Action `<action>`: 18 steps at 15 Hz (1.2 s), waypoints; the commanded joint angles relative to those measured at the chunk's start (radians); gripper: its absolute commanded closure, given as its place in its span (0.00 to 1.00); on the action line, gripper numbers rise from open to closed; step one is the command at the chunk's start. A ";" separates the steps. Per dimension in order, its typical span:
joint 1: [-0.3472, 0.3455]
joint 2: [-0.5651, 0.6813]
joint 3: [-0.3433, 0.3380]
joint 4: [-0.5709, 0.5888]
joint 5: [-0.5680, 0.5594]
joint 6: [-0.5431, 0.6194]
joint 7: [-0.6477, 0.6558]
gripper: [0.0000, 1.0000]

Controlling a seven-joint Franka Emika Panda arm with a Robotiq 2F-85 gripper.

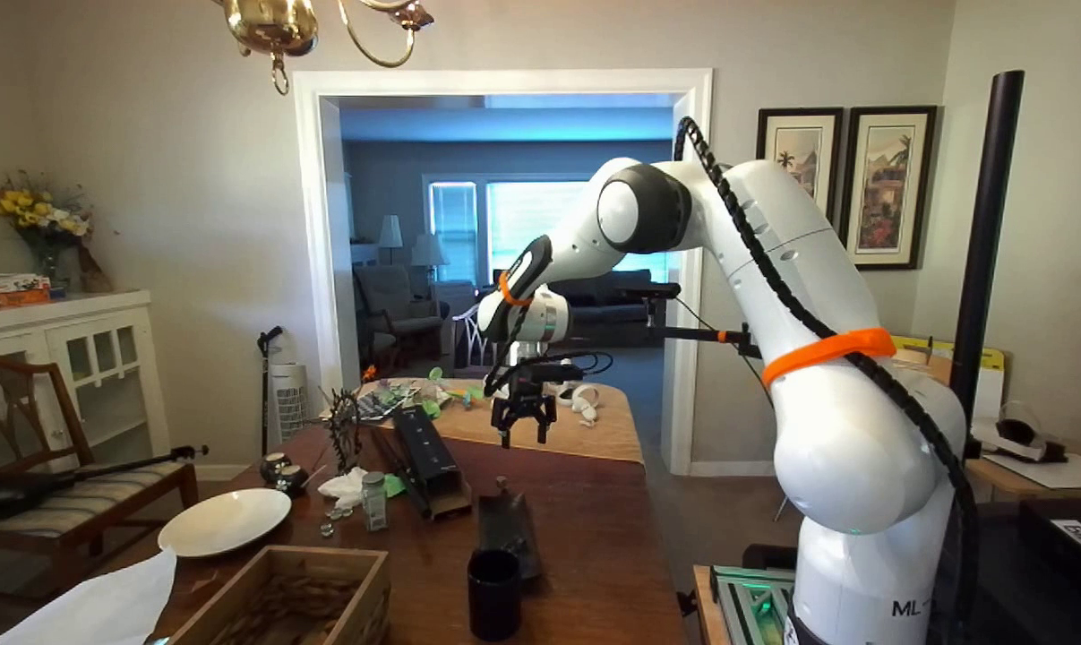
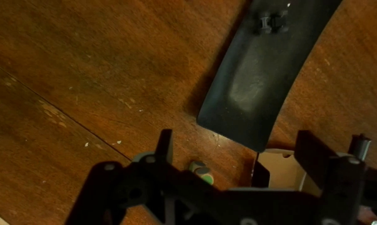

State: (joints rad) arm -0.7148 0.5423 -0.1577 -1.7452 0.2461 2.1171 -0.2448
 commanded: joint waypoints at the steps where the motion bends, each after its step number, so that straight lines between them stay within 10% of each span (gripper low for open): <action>1: -0.002 -0.087 0.001 -0.101 0.043 0.009 -0.093 0.00; 18: 0.016 -0.227 -0.025 -0.282 0.093 0.132 -0.412 0.00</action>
State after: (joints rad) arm -0.7190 0.3503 -0.1660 -1.9698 0.3098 2.1884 -0.6611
